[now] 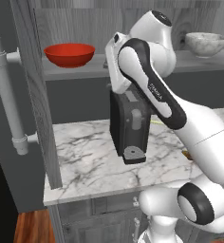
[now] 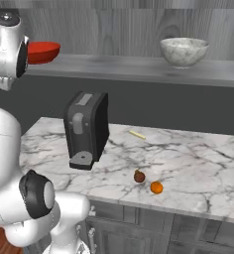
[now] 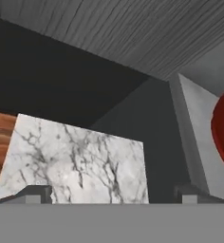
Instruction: Pick both bowls and place them on the counter. Then place the tangerine in one bowl and place the pear in the other bowl.
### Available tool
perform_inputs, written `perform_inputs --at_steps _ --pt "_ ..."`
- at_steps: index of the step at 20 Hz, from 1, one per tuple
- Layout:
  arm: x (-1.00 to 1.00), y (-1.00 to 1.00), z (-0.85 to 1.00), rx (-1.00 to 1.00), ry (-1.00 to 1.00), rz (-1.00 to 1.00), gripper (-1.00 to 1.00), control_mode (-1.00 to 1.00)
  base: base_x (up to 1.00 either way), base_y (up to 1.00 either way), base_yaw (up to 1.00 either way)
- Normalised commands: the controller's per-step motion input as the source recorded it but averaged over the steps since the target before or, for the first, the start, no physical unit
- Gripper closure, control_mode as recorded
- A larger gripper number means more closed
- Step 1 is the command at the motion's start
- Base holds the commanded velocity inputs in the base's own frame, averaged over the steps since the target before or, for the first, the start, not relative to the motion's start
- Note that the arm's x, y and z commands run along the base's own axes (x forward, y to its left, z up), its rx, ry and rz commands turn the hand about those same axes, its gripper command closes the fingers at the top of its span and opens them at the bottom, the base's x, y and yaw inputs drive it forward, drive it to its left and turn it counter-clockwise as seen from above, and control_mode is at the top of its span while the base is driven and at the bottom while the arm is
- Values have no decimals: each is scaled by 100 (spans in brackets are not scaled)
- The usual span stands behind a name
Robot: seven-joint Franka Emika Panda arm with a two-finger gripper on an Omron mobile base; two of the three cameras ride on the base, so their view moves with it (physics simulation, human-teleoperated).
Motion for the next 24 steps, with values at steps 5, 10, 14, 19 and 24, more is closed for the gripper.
perform_inputs --at_steps 5,10,14,19,24 --pt "8 31 31 -5 -10 3 -100 -100 0 0 0" --pt "8 17 10 -10 -17 -2 -100 -100 0 0 0" --pt "26 12 1 -8 -8 -6 -100 -100 0 0 0" --pt "48 3 0 -5 -4 -4 -100 -100 0 0 0" --pt "42 1 9 -3 -8 0 -100 -100 0 0 0"
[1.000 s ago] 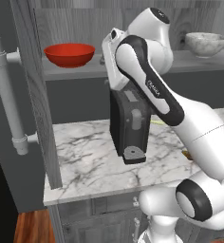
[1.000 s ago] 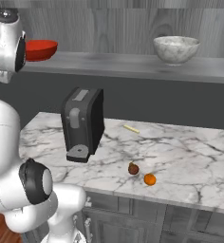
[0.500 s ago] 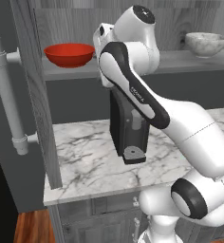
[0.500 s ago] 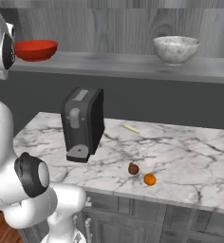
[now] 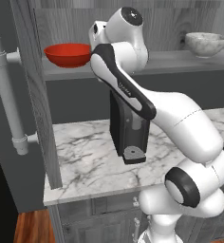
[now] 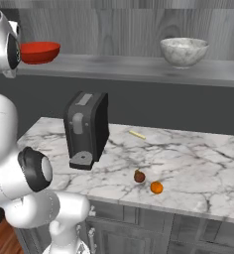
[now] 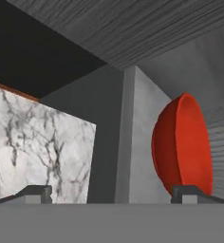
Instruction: Pick both bowls and place them on the counter. Then place the tangerine in one bowl and place the pear in the other bowl.
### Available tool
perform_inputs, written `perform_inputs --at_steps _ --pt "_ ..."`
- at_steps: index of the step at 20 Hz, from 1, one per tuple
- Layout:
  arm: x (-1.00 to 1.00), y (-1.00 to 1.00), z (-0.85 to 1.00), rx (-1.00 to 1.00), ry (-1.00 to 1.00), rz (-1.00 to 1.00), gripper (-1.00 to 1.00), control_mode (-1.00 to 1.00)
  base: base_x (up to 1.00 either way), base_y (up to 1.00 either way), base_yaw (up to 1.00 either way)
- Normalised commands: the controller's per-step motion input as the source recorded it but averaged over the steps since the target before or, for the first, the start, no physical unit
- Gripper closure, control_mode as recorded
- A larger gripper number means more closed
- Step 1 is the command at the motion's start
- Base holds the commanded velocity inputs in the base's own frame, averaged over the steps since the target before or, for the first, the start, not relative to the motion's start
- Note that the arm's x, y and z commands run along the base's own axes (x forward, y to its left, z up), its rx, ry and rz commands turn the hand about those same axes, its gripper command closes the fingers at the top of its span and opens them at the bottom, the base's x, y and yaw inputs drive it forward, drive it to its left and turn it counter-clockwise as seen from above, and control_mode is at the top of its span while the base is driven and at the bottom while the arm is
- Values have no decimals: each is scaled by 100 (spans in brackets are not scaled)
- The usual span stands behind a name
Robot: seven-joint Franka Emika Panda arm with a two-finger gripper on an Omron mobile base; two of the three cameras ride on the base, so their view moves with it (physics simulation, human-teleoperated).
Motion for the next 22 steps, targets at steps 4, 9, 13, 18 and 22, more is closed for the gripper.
perform_inputs --at_steps 4,9,13,18,22 --pt "30 6 1 -4 -10 0 -100 -100 0 0 0" --pt "26 1 0 -3 -8 0 -100 -100 0 0 0" --pt "22 0 0 0 0 3 -100 -100 0 0 0" --pt "17 0 0 0 0 6 -100 -100 0 0 0" --pt "6 1 0 0 0 6 -100 -100 0 0 0"
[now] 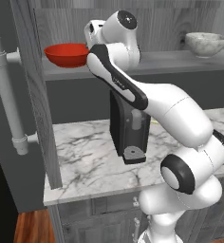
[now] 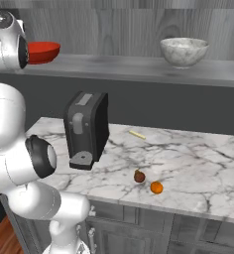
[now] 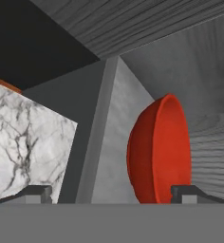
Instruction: Pick both bowls and place them on the counter. Then place the tangerine in one bowl and place the pear in the other bowl.
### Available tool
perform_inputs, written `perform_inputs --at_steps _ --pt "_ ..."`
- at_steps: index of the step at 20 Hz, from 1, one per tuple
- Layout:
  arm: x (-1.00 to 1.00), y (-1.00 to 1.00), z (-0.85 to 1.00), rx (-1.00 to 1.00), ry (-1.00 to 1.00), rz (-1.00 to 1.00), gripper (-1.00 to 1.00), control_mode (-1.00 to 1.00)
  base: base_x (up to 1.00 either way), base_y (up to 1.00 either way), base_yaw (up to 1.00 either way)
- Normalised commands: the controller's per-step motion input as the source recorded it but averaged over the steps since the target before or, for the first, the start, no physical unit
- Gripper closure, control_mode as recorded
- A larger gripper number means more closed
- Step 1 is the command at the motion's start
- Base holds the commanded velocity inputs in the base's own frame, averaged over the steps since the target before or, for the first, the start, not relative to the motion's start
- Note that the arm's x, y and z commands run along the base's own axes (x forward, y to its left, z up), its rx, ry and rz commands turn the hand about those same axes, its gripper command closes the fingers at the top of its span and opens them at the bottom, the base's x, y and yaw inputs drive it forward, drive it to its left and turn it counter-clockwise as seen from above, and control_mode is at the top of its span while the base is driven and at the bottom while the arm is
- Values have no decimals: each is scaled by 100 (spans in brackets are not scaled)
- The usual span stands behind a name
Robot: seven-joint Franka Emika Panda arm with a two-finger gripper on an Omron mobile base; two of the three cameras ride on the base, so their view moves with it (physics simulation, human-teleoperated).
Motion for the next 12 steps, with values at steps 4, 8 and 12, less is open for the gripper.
perform_inputs --at_steps 4,8,12 --pt "0 1 0 0 0 0 -100 -100 0 0 0" --pt "0 0 0 0 0 1 -100 -100 0 0 0" --pt "1 0 -2 0 0 1 -100 -100 0 0 0"
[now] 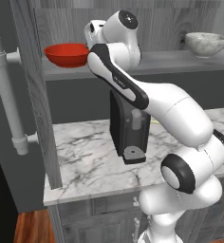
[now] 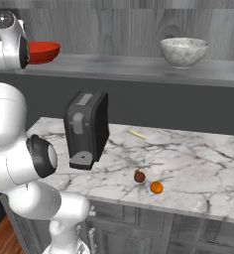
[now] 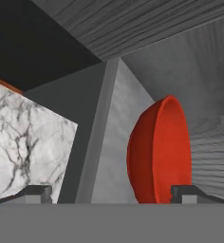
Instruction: Pick both bowls and place them on the counter. Then place the tangerine in one bowl and place the pear in the other bowl.
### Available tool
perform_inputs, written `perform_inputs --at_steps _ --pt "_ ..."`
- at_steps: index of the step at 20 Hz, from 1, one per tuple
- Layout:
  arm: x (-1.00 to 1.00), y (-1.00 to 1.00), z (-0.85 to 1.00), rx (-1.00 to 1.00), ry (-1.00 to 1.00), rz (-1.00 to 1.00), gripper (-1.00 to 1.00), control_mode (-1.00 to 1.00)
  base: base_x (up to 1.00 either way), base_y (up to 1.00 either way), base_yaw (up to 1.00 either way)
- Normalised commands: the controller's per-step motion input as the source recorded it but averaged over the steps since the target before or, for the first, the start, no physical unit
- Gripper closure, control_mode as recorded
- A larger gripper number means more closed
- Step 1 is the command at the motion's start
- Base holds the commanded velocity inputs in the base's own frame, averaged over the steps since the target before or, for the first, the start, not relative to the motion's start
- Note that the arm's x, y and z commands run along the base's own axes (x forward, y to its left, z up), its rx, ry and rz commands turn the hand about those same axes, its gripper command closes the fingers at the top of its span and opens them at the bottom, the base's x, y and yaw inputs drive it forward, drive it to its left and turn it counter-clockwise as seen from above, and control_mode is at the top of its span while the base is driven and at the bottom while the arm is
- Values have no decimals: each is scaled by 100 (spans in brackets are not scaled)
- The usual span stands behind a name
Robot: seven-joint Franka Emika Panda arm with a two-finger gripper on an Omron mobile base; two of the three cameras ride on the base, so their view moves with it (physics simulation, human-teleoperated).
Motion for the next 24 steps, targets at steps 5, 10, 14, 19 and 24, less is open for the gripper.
perform_inputs --at_steps 5,10,14,19,24 --pt "5 0 -2 0 0 0 -100 -100 0 0 0" --pt "19 8 -6 0 0 1 -100 -100 0 0 0" --pt "39 32 -29 -1 11 4 -100 -100 0 0 0" --pt "30 6 0 0 5 7 -100 -100 0 0 0" --pt "18 9 9 -1 1 6 -100 -100 0 0 0"
